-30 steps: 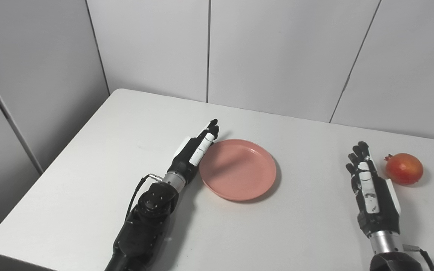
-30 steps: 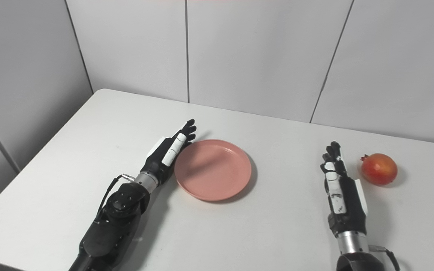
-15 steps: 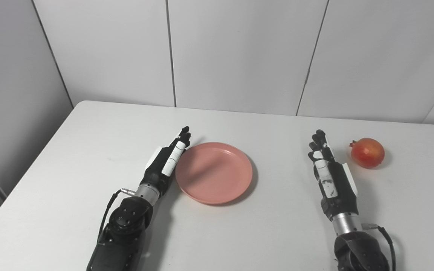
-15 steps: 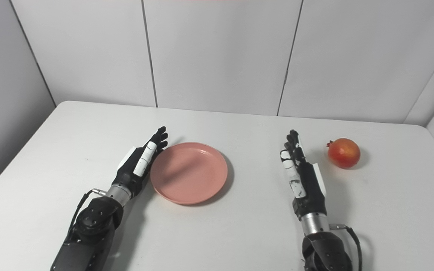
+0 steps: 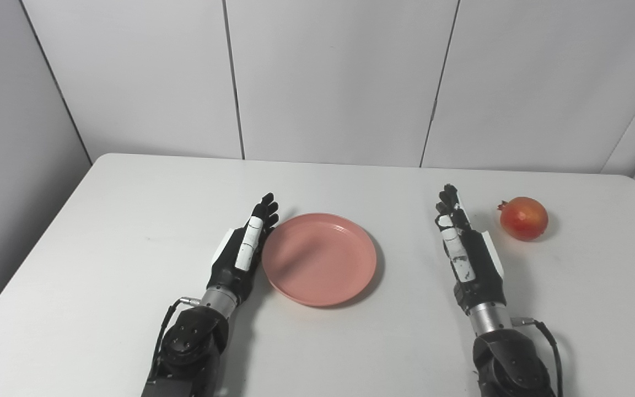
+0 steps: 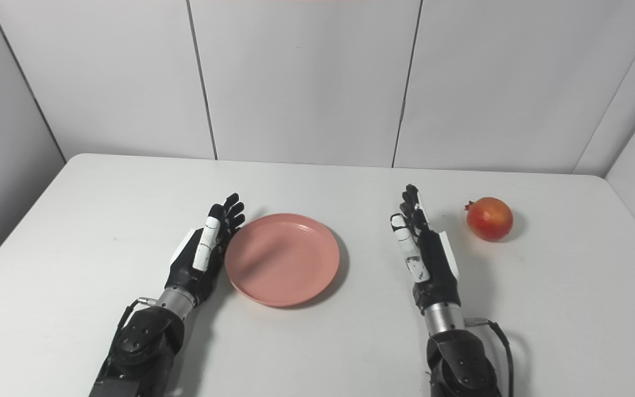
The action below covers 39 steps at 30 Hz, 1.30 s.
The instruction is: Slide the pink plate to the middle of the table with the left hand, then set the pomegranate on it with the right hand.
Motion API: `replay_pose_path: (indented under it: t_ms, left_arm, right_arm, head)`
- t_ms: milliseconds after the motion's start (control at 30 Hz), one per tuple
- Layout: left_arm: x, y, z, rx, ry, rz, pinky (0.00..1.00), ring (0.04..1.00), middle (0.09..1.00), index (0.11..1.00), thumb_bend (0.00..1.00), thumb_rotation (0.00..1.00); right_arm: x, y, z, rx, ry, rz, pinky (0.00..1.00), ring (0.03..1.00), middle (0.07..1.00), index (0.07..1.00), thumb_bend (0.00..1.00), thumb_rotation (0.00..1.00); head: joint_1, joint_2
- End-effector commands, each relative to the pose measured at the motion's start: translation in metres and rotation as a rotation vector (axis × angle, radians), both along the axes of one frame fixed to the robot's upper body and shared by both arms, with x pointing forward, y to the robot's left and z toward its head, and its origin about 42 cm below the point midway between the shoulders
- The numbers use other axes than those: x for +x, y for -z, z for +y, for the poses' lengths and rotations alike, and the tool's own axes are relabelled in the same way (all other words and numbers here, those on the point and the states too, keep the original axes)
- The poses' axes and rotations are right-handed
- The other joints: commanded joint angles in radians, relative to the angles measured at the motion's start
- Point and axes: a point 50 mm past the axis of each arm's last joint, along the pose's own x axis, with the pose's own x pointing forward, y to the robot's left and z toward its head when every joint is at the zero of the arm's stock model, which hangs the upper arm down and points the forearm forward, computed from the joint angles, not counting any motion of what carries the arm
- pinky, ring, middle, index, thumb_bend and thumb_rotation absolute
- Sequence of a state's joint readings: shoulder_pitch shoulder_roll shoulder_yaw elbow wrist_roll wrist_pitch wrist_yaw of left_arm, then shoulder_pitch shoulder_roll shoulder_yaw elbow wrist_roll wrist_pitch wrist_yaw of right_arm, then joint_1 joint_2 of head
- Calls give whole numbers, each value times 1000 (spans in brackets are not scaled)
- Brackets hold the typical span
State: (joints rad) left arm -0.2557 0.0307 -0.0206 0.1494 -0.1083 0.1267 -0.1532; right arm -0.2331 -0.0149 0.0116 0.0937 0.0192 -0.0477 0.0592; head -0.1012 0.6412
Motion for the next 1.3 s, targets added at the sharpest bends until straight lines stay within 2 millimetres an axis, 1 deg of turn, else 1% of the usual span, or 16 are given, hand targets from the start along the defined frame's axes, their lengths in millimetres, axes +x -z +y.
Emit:
replay_pose_path:
  t_ms: [0, 100, 333, 500, 600, 767, 900, 1133, 1233, 1267]
  left_arm:
    - [0, -12, -9, -47, 7, -63, 1000, 1000, 1000, 1000, 801, 1000]
    - [-3, -10, -11, -82, 1, -66, 1000, 1000, 1000, 1000, 795, 1000]
    - [-8, -7, -17, -111, 4, -74, 1000, 1000, 1000, 1000, 782, 1000]
    - [-14, -3, -24, -131, -1, -88, 1000, 1000, 1000, 1000, 775, 1000]
    - [-16, 0, -29, -143, -19, -94, 1000, 1000, 1000, 1000, 769, 1000]
    - [-21, 3, -35, -114, -32, -96, 992, 995, 1000, 1000, 772, 1000]
    - [-24, 2, -39, -87, -43, -96, 964, 983, 1000, 973, 758, 1000]
    - [-22, 0, -45, -92, -34, -128, 951, 982, 1000, 978, 700, 1000]
    - [-19, -2, -47, -79, -28, -137, 956, 983, 1000, 985, 702, 1000]
    - [-19, -2, -48, -74, -29, -138, 961, 983, 1000, 985, 718, 1000]
  right_arm:
    - [10, -24, 6, 9, -5, -87, 1000, 1000, 1000, 1000, 739, 900]
    - [10, -24, 7, 8, -1, -86, 1000, 1000, 1000, 1000, 746, 900]
    - [9, -23, 11, 16, -1, -86, 1000, 1000, 1000, 1000, 724, 893]
    - [5, -23, 12, 23, -1, -81, 1000, 1000, 1000, 1000, 715, 890]
    - [3, -23, 10, 24, 1, -72, 1000, 1000, 1000, 1000, 729, 885]
    - [2, -22, 8, 25, -2, -67, 1000, 1000, 1000, 1000, 753, 883]
    - [1, -22, 8, 26, -3, -60, 1000, 1000, 1000, 1000, 737, 893]
    - [1, -22, 9, 25, -7, -66, 1000, 1000, 1000, 1000, 723, 891]
    - [1, -22, 10, 26, -6, -63, 1000, 1000, 1000, 1000, 721, 892]
    - [1, -22, 10, 24, -5, -62, 1000, 1000, 1000, 1000, 725, 896]
  head:
    - [-4, 0]
    - [-11, 1]
    - [-64, -1]
    - [-63, 4]
    - [-59, 8]
    - [-57, 11]
    - [-55, 13]
    - [-57, 15]
    - [-59, 17]
    - [-59, 17]
